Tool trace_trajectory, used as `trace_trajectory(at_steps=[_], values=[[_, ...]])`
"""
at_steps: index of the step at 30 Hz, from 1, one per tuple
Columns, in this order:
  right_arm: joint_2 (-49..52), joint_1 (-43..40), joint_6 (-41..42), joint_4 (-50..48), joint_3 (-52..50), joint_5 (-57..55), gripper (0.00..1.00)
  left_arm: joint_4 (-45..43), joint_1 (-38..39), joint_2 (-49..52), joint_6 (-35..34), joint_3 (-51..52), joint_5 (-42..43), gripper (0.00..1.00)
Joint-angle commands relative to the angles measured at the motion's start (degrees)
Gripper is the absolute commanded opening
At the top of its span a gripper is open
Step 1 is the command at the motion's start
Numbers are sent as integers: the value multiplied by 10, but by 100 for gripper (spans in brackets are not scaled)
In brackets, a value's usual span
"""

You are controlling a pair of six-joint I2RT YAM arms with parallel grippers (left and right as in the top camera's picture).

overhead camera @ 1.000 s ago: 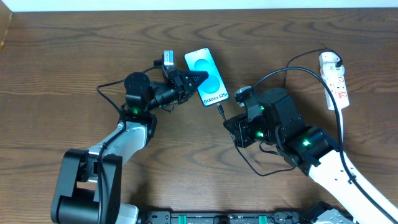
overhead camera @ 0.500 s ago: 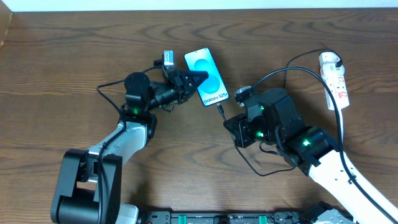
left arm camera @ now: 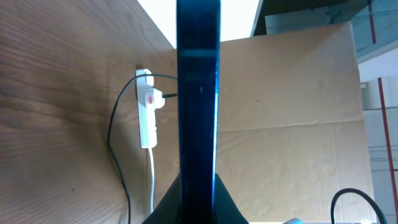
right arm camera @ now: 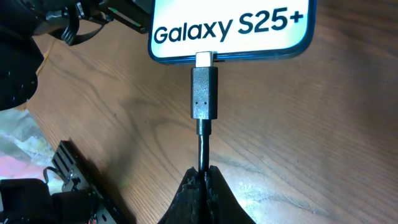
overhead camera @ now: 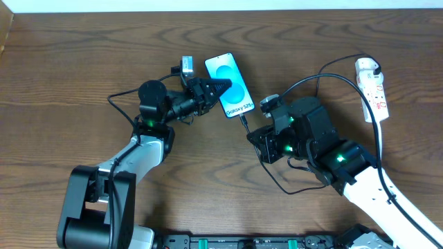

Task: Plug charger to phone and switch on socket
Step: 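Align the plug under the phone port and push it upward into the port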

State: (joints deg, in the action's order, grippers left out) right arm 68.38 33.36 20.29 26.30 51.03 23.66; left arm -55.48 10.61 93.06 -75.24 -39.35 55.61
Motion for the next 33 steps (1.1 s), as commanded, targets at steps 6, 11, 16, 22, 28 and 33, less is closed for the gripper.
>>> trace_trajectory(at_steps=[6, 11, 16, 22, 28, 33], values=[[14, 5, -6, 11, -2, 7, 1, -8, -2, -5, -5, -21, 13, 7], [14, 5, -6, 13, -2, 7, 1, -8, -2, -5, -5, -21, 13, 7], [14, 5, -6, 10, -2, 7, 1, -8, -2, -5, -2, -21, 13, 7], [14, 5, -6, 9, -2, 2, 1, -7, -2, -5, 37, -21, 13, 7], [14, 5, -6, 9, -2, 2, 1, -7, -2, -5, 39, -21, 13, 7], [14, 5, -6, 9, -2, -6, 1, -7, -2, -5, 39, -21, 13, 7]])
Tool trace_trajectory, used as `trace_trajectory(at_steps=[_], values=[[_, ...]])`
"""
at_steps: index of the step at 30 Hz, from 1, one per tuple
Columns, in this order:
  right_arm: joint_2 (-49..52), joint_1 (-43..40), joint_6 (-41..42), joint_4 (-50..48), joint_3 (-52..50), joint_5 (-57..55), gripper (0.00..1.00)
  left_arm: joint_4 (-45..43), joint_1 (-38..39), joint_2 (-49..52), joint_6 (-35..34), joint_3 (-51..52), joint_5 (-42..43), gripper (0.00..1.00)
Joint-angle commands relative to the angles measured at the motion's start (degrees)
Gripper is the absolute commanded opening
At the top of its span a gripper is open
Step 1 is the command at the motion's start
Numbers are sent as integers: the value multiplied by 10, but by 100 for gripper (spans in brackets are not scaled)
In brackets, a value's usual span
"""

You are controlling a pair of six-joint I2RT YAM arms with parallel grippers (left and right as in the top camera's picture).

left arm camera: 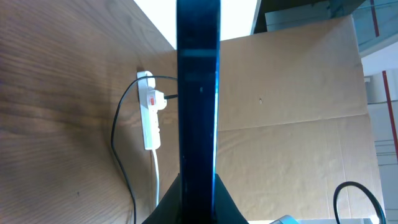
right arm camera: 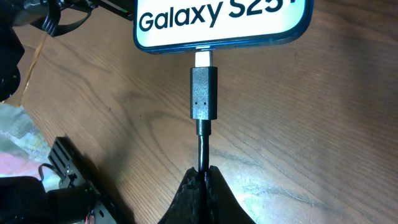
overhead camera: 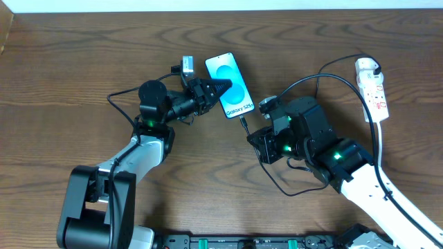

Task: Plug charger to phone and switch on socket
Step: 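Align the plug under the phone port and push it upward into the port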

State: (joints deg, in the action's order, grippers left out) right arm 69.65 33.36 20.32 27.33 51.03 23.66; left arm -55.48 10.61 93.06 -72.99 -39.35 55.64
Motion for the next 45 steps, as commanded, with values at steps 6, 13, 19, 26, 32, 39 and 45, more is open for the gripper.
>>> trace_trajectory(at_steps=[6, 13, 19, 26, 32, 39, 45], values=[[1, 5, -6, -3, -2, -13, 1, -7, -2, -5, 16, -21, 13, 7], [1, 5, -6, -8, -2, -13, 1, -7, -2, -5, 23, -21, 14, 7], [1, 5, -7, -10, -2, -13, 1, 26, -2, -5, 40, -21, 13, 7], [1, 5, -6, -10, -2, -28, 1, 29, -2, -5, 39, -21, 13, 7], [1, 5, -13, -12, -2, -28, 1, 29, -2, -5, 24, -21, 13, 7], [1, 5, -17, -44, -2, -41, 1, 27, -2, -5, 11, -21, 24, 7], [9, 5, -17, -66, -2, -51, 1, 26, -1, -5, 11, -21, 44, 7]])
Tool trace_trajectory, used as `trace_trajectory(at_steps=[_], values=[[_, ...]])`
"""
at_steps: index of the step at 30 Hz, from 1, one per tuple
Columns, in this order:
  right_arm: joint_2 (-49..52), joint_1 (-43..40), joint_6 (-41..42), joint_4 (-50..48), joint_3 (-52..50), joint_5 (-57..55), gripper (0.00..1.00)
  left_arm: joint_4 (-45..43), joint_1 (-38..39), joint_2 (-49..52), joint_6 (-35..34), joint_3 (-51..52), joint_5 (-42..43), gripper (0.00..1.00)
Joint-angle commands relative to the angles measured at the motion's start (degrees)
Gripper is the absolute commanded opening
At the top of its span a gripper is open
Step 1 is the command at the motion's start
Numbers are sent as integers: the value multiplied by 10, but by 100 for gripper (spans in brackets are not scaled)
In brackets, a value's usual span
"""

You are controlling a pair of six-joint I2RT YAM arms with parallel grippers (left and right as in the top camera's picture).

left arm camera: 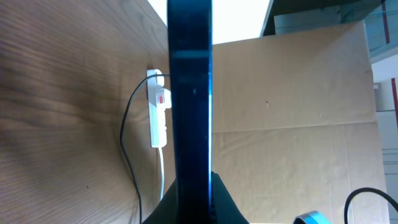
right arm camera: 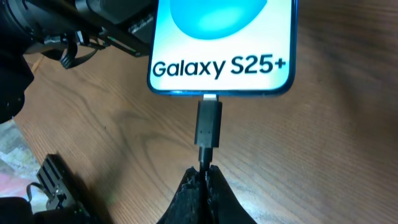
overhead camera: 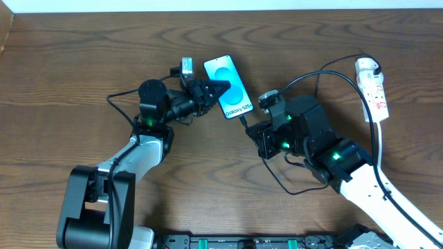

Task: Plug charger to phone and switch on socket
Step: 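Align the plug under the phone port and push it upward into the port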

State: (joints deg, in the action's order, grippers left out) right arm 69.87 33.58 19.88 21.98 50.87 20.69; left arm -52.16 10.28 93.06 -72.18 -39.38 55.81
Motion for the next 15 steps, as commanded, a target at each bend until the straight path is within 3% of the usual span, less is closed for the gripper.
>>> trace_trajectory(at_steps=[1, 15], values=[[11, 3, -13, -15, -1, -23, 1, -7, 2, -5, 3, -21, 44, 7], [50, 3, -13, -68, -1, -22, 2, -7, 2, -5, 20, -21, 68, 7]])
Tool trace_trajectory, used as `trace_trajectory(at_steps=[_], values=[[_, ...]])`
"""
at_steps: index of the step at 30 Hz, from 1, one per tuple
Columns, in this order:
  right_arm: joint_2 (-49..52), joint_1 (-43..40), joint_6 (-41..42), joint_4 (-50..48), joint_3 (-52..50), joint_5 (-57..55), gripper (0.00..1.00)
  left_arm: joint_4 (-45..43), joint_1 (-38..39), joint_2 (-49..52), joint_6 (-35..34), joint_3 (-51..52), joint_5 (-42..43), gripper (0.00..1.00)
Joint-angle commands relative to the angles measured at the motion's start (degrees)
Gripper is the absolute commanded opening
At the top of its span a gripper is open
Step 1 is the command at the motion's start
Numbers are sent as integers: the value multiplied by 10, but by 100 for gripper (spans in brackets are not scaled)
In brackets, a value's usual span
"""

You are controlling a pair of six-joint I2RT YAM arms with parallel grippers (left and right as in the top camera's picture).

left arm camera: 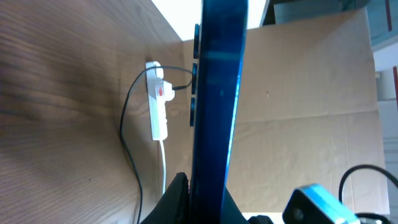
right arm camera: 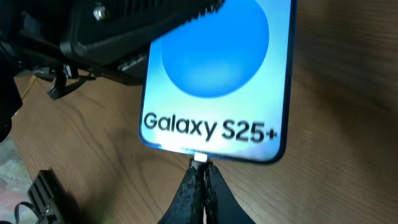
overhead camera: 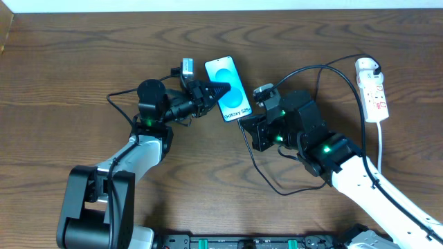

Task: Plug charger to phone and switch on socket
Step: 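Align the plug under the phone port and push it upward into the port, then press the plug further into the port, then open the right gripper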

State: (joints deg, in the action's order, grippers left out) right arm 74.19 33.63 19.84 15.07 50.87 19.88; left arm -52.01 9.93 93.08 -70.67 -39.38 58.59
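The phone [overhead camera: 229, 88], its screen lit with "Galaxy S25+" [right arm camera: 217, 81], is held on edge off the table. My left gripper [overhead camera: 216, 90] is shut on its side; in the left wrist view it shows edge-on as a blue slab [left arm camera: 217, 93] between the jaws [left arm camera: 202, 185]. My right gripper [right arm camera: 200, 169] is shut on the charger connector [right arm camera: 200, 159]. Only the connector's silver tip shows, at the phone's bottom edge. How deep it sits is hidden. The black cable [overhead camera: 252, 162] loops away from my right gripper [overhead camera: 243, 122]. The white power strip [overhead camera: 372, 90] lies far right.
The power strip [left arm camera: 157, 106] has a red switch and a black plug with cable in it. Brown cardboard [left arm camera: 298, 106] stands beyond the table's far edge. The cable loop lies on the wood in front of the right arm [overhead camera: 325, 149].
My right gripper's fingertips were behind the black connector body, which showed in full below the phone. Now they are at the phone's bottom edge and the body is hidden. The phone has tilted slightly in my left gripper.
My left gripper held the phone throughout, and my right gripper held the cable with the plug's silver tip at the phone's bottom edge. Less silver showed by the last earlier moment. Now the right fingertips are up against the phone's edge.
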Motion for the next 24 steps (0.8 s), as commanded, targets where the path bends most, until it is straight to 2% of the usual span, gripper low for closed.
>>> trace_trajectory(at_steps=[1, 3, 9, 13, 17, 21, 24], values=[[5, 2, -12, 5, -1, -8, 5, -8, 5, -5, 11, -21, 40, 8], [-1, 2, -12, 16, -1, 2, 11, -8, 5, -5, 19, -21, 40, 7], [-51, 3, -12, 82, -1, 0, 43, -8, 5, -5, 21, -21, 35, 7], [-60, 32, -12, 113, -1, -59, 44, -8, 5, -5, 21, -21, 31, 7], [-44, 99, -12, 104, -1, -151, 43, -8, 5, -5, 21, -21, 31, 7], [-33, 136, 20, 91, -1, -272, 36, -8, 5, -5, 21, -21, 32, 7], [-30, 140, 39, 84, -1, -304, 32, -8, 5, -5, 21, -21, 36, 7]])
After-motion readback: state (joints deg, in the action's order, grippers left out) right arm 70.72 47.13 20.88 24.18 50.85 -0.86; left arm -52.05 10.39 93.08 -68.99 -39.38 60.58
